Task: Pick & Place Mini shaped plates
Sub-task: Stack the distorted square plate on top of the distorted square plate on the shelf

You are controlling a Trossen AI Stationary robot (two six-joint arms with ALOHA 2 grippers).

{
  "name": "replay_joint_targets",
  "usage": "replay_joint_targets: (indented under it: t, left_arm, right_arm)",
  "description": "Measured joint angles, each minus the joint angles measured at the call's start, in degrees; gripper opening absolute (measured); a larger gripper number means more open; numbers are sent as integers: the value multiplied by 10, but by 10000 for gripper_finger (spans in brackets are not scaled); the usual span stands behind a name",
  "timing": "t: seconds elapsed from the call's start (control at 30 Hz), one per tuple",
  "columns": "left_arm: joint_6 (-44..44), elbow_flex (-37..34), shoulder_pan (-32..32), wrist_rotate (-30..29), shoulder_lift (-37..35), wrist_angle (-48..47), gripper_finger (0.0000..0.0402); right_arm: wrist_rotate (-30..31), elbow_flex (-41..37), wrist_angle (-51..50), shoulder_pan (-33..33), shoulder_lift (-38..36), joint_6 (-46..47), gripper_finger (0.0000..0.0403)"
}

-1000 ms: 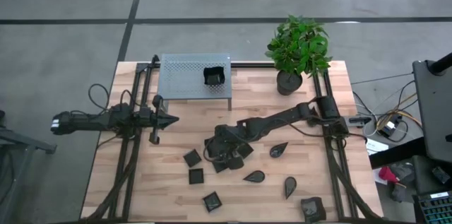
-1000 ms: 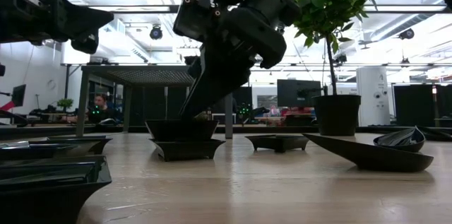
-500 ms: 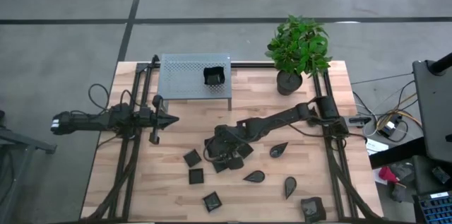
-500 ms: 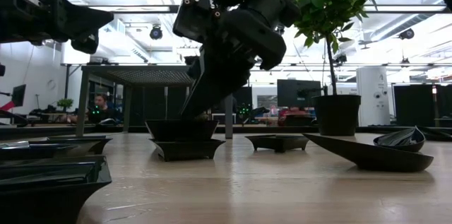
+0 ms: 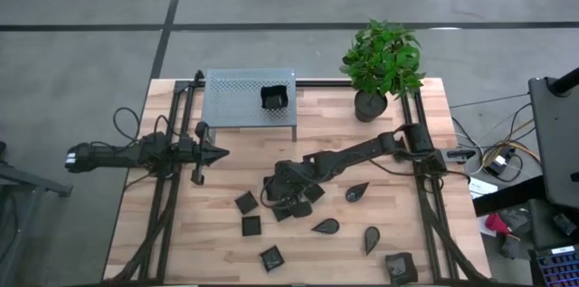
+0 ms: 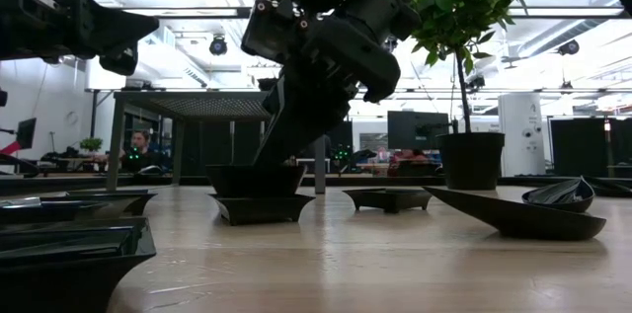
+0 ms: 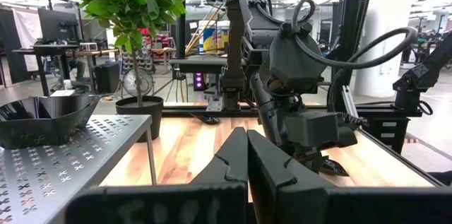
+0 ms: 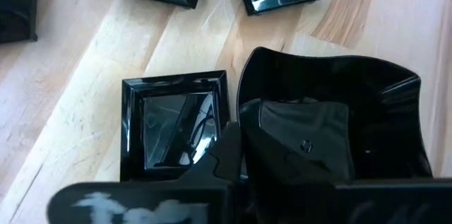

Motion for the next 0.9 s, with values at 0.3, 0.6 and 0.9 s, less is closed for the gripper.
replay_joint_targets:
  t: [0.3,0.6,0.9]
  left_arm:
    - [0,0,0,0,0,0,0]
    - [0,0,0,0,0,2,0]
    - [0,0,0,0,0,2,0]
  right_arm:
    - [0,0,0,0,0,4,9]
    - [0,0,0,0,0,5,9]
    - [-1,5,2,0,0,11,40]
